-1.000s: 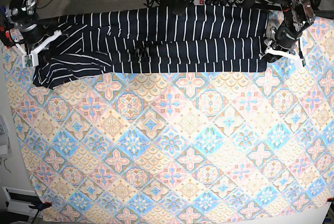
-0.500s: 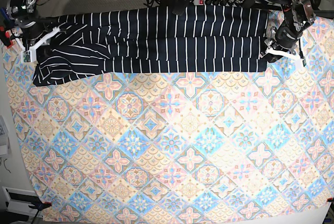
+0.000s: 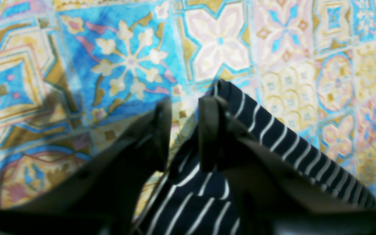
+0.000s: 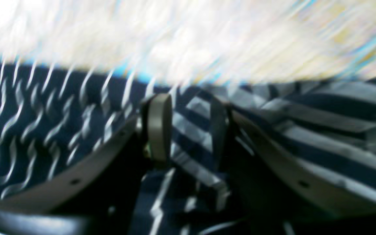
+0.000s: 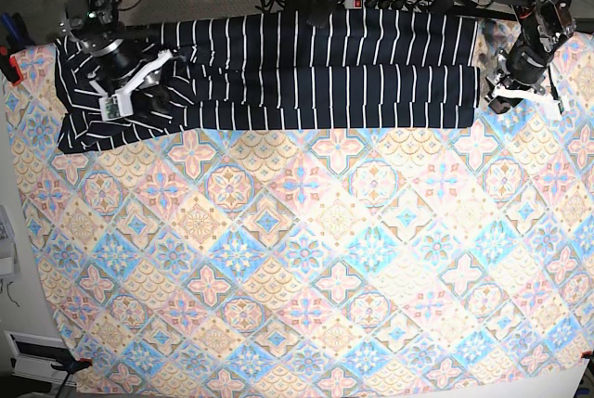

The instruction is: Fold the T-shirt properly

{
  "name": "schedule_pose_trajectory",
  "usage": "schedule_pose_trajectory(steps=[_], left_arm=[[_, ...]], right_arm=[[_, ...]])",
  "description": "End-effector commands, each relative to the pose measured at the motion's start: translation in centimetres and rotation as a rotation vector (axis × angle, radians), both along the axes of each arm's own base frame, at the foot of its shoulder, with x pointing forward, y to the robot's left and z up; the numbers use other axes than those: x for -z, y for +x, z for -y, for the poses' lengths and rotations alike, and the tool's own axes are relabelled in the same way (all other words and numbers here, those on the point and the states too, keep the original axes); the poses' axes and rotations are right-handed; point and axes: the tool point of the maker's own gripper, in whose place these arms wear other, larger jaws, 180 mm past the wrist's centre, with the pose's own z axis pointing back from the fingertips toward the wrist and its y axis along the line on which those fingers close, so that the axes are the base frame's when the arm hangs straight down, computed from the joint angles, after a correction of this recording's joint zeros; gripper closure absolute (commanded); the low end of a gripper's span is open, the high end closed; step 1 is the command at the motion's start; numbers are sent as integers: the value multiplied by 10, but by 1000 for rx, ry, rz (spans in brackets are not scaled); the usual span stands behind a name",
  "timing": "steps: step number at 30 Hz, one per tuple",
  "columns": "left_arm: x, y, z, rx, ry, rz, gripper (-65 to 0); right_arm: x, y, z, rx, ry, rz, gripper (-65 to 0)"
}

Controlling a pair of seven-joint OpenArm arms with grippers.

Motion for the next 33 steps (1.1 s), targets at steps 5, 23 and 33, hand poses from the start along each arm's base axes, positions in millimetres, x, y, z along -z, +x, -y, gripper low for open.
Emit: schedule_pose_trajectory(steps=[5, 23, 33], left_arm=[[-12, 1, -6, 11, -10, 34, -407], [34, -15, 35, 119, -118, -135, -484], [73, -27, 55, 134, -195, -241, -336]], right_arm=[[-5, 11, -37, -91, 56, 39, -188], [1, 12, -40, -94, 65, 26, -188], [0, 13, -40, -94, 65, 27, -188]])
